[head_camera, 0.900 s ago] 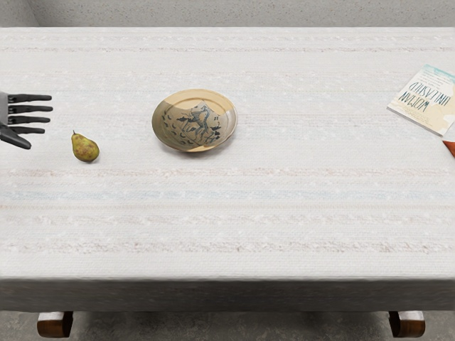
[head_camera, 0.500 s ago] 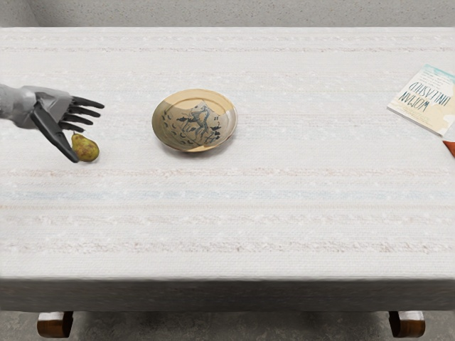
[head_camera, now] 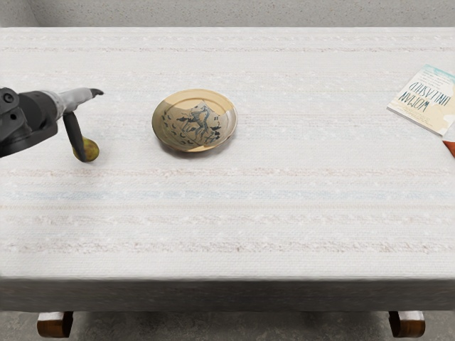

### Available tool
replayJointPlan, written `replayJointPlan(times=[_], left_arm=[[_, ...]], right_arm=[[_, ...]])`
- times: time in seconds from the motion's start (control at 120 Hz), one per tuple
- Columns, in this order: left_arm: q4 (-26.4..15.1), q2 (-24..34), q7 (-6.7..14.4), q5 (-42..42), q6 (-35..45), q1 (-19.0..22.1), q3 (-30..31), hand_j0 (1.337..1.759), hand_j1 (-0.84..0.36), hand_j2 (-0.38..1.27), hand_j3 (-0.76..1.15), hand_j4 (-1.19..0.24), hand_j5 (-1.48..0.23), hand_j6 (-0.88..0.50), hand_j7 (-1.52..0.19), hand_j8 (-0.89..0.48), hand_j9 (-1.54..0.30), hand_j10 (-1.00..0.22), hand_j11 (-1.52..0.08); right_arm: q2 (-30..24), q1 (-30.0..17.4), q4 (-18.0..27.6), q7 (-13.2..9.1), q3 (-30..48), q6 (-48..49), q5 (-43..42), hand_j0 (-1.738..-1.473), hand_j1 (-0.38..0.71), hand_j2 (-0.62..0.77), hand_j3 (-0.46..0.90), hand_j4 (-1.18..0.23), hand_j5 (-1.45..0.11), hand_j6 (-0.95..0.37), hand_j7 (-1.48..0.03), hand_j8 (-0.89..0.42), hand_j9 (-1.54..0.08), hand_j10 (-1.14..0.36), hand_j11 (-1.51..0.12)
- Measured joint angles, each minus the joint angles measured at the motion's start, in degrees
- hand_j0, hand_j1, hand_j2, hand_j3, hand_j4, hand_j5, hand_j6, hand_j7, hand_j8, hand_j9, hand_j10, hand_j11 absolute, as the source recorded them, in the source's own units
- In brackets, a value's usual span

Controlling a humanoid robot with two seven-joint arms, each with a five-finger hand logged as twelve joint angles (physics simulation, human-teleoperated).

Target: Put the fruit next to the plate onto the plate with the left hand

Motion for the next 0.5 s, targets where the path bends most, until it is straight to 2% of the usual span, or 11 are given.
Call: replayJointPlan(times=[0.142, 0.183, 0.25, 0.3, 0.383, 0.5], left_arm=[[2.25, -0.34, -0.25, 1.89, 2.75, 1.44, 2.51, 1.658, 0.31, 0.01, 0.00, -0.04, -0.04, -0.04, -0.04, -0.04, -0.04, -0.04, -0.04], [2.54, -1.28, -0.28, 2.11, 5.27, 3.19, 2.95, 1.658, 0.31, 0.01, 0.00, -0.04, -0.04, -0.04, -0.04, -0.04, -0.04, -0.04, -0.04], [2.86, -1.80, -0.34, 2.35, 9.64, 3.74, 4.01, 1.658, 0.31, 0.01, 0.00, -0.04, -0.04, -0.04, -0.04, -0.04, -0.04, -0.04, -0.04], [4.25, -5.05, -0.42, 2.45, 12.34, 3.83, 4.82, 1.658, 0.31, 0.01, 0.00, -0.04, -0.04, -0.04, -0.04, -0.04, -0.04, -0.04, -0.04], [7.41, -6.67, -1.56, 2.54, 15.18, 3.84, 5.78, 1.658, 0.31, 0.01, 0.00, -0.04, -0.05, -0.04, -0.05, -0.04, -0.04, -0.04, -0.04], [9.22, -6.68, -2.35, 2.59, 16.84, 3.84, 6.82, 1.658, 0.31, 0.01, 0.00, -0.04, -0.05, -0.04, -0.05, -0.04, -0.05, -0.04, -0.05]], right_arm=[[0.00, 0.00, 0.00, 0.00, 0.00, 0.00, 0.00, -1.658, -0.35, 0.00, 0.00, 0.00, 0.00, 0.00, 0.00, 0.00, 0.00, 0.00, 0.00], [0.00, 0.00, 0.00, 0.00, 0.00, 0.00, 0.00, -1.658, -0.35, 0.00, 0.00, 0.00, 0.00, 0.00, 0.00, 0.00, 0.00, 0.00, 0.00], [0.00, 0.00, 0.00, 0.00, 0.00, 0.00, 0.00, -1.658, -0.35, 0.00, 0.00, 0.00, 0.00, 0.00, 0.00, 0.00, 0.00, 0.00, 0.00], [0.00, 0.01, 0.00, 0.00, 0.00, 0.00, 0.00, -1.658, -0.35, 0.00, 0.00, 0.00, 0.00, 0.00, 0.00, 0.00, 0.00, 0.00, 0.00], [0.00, 0.01, 0.00, 0.00, 0.00, 0.00, 0.00, -1.658, -0.35, 0.00, 0.00, 0.00, 0.00, 0.00, 0.00, 0.00, 0.00, 0.00, 0.00], [0.00, 0.02, 0.00, 0.00, 0.00, 0.00, 0.00, -1.658, -0.35, 0.00, 0.00, 0.00, 0.00, 0.00, 0.00, 0.00, 0.00, 0.00, 0.00]])
